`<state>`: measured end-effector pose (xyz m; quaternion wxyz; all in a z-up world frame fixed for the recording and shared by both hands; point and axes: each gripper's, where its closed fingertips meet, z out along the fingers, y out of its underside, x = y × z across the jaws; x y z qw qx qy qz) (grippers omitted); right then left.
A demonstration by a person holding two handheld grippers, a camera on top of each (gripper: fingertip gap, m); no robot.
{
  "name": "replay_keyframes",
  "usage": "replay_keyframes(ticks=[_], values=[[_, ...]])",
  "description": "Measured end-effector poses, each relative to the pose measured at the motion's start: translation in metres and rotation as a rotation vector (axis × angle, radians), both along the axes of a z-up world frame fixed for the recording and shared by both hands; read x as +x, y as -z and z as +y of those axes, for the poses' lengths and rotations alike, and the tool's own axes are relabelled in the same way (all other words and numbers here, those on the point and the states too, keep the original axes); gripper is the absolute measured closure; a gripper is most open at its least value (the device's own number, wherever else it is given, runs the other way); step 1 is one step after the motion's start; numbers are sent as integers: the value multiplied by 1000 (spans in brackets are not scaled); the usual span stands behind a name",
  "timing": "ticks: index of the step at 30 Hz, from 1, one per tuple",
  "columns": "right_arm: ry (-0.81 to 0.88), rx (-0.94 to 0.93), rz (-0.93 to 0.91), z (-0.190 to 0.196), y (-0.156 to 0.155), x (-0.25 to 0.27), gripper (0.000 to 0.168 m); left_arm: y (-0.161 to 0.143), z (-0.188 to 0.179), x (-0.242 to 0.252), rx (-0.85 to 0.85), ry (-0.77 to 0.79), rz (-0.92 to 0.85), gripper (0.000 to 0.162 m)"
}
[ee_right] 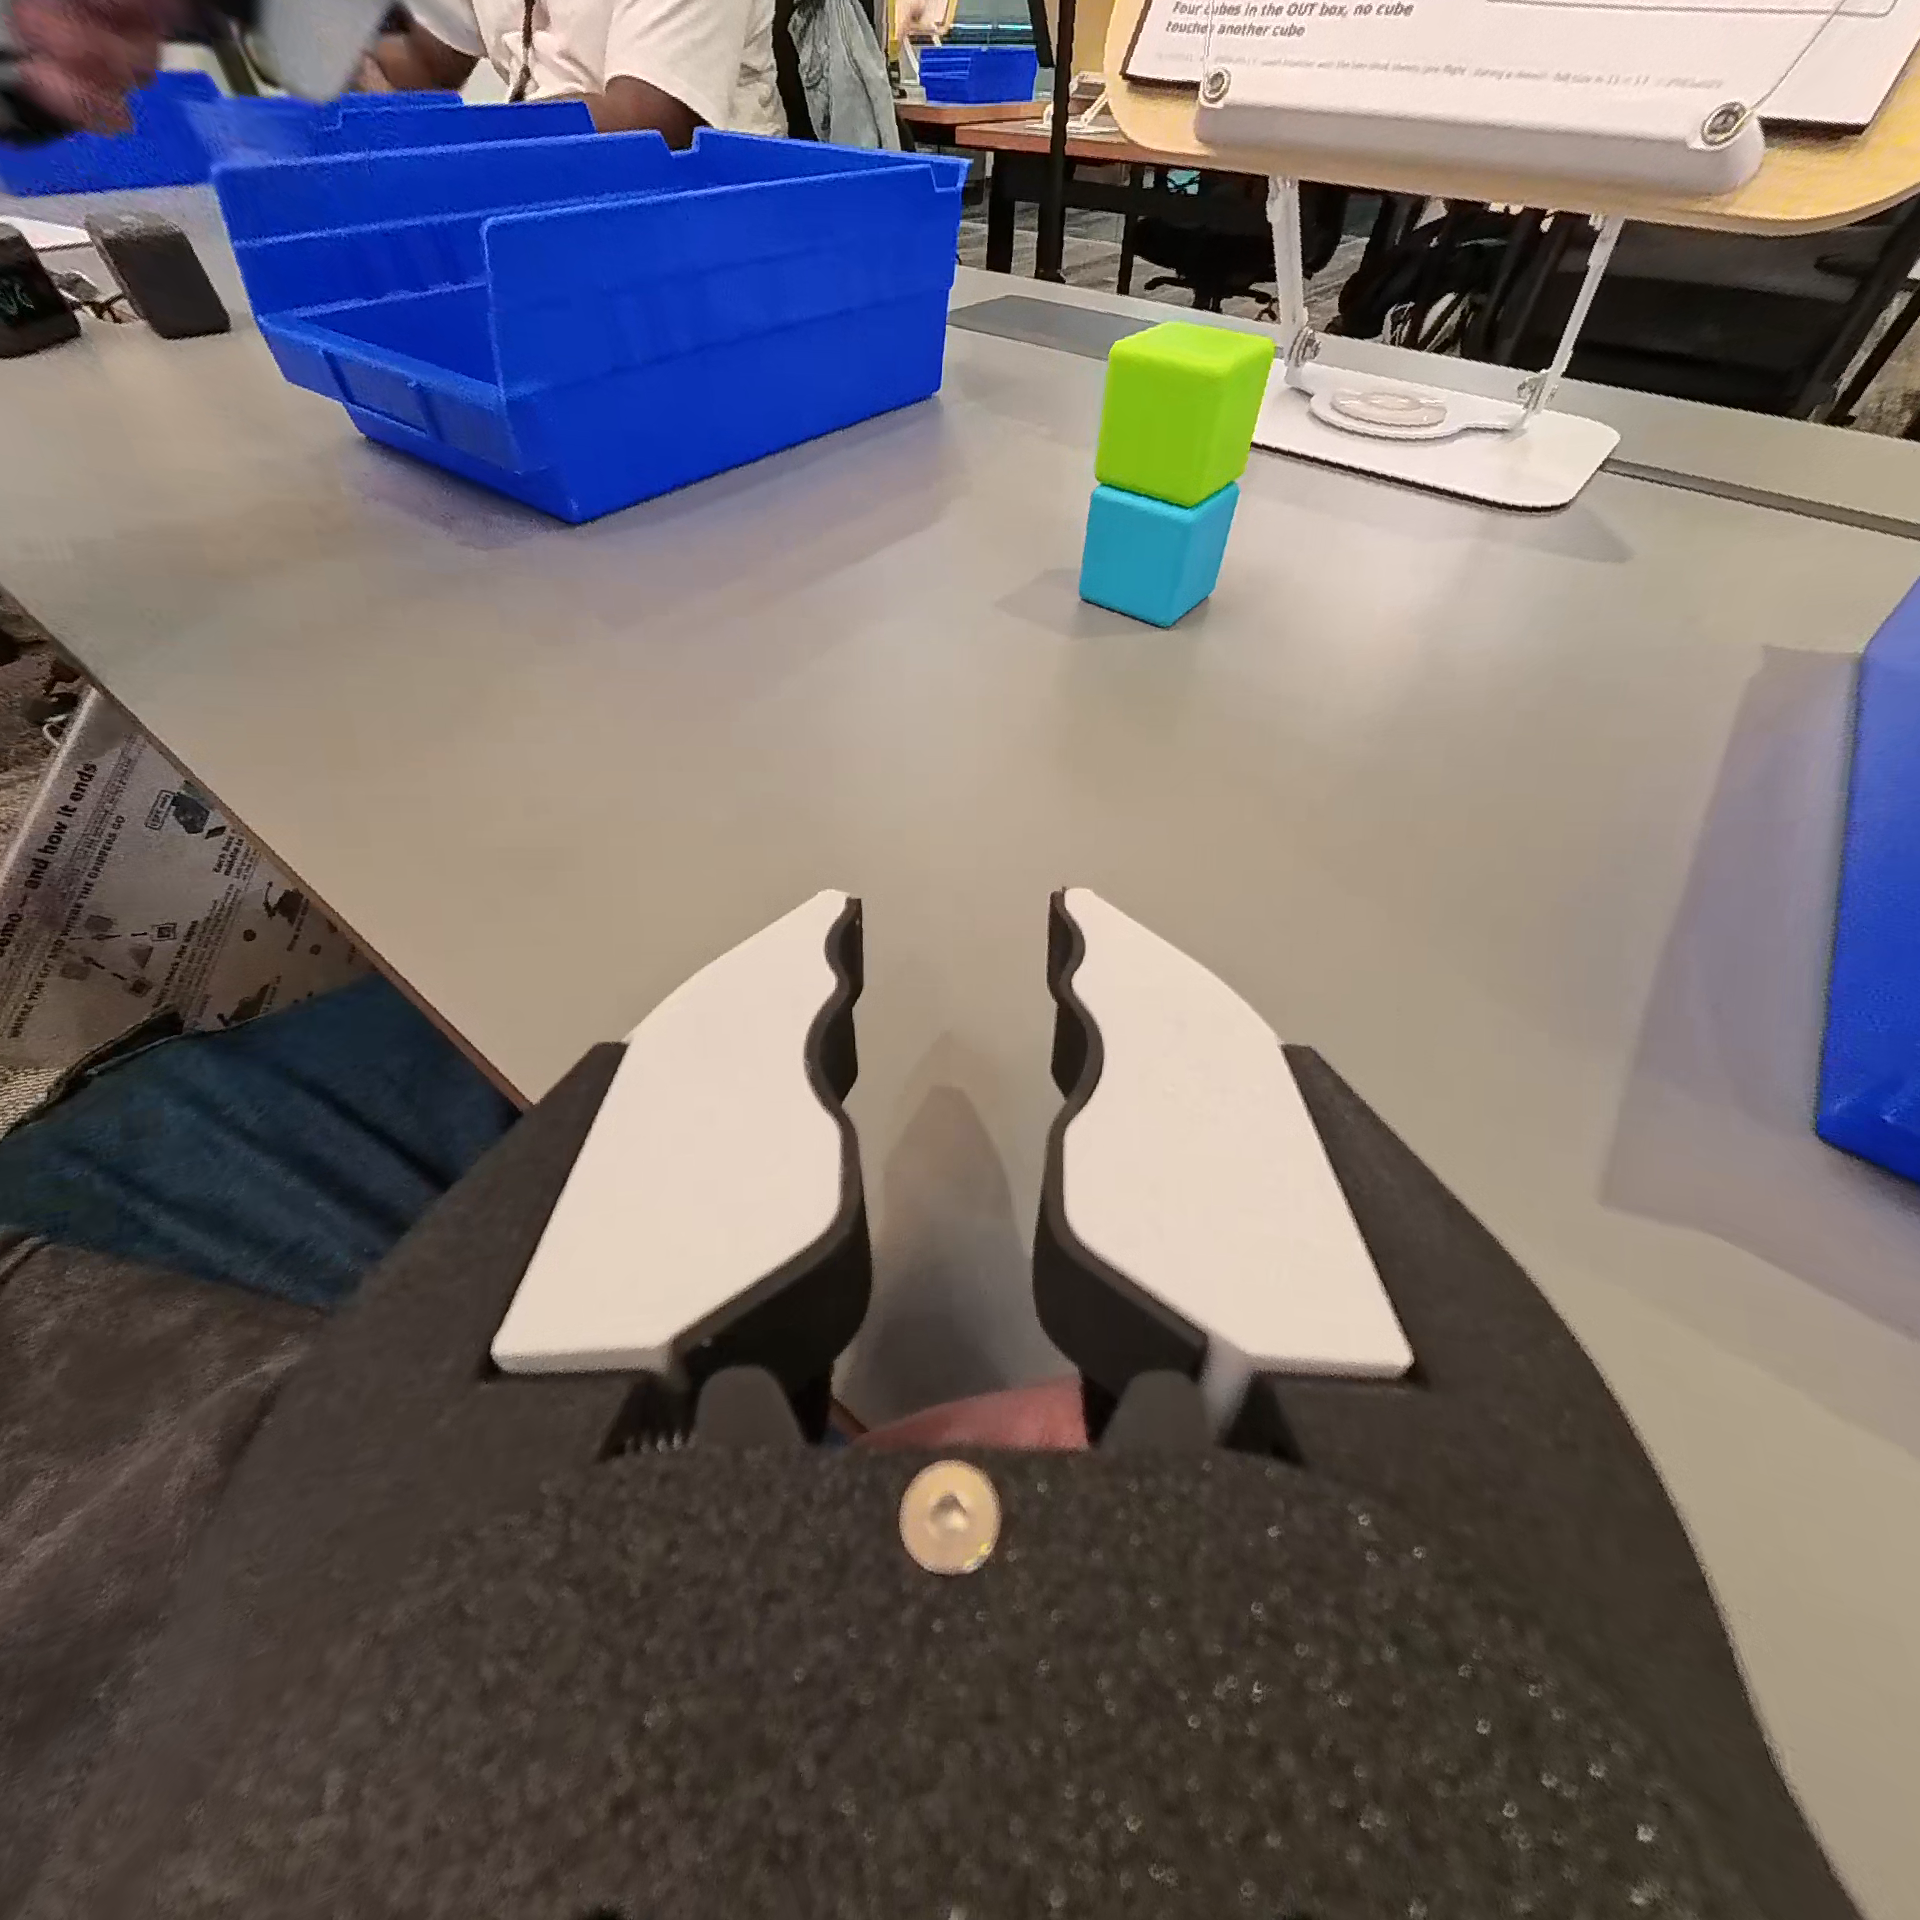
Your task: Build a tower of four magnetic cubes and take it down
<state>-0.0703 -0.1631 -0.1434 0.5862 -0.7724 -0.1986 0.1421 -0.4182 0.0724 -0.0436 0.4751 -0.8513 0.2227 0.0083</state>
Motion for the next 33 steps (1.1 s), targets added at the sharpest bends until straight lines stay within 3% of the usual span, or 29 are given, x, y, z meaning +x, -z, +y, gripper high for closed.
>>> replay_keyframes(ticks=[2, 6, 11, 18, 23, 28, 31, 33], values=[[2, -5, 4, 1, 1, 1, 134, 9, 39, 4, -189, -39, -101, 99], [9, -11, 26, 0, 0, 5, 134, 47, 103, -5, -440, -247, -153, 102], [15, -12, 47, -3, -2, 9, 134, 90, 129, -2, -688, -409, -201, 99], [19, -12, 51, -3, -3, 11, 134, 103, 144, -21, -713, -578, -47, 97], [24, -26, 79, -3, -3, 14, 134, 95, 146, -27, -699, -559, 32, 97], [22, -24, 68, -4, -3, 13, 134, 116, 145, -35, -755, -462, 109, 98], [23, -28, 62, -4, -2, 13, 134, 132, 146, -33, -774, -419, 61, 101], [24, -33, 59, -3, 0, 13, 134, 139, 149, -28, -768, -395, -17, 112]])
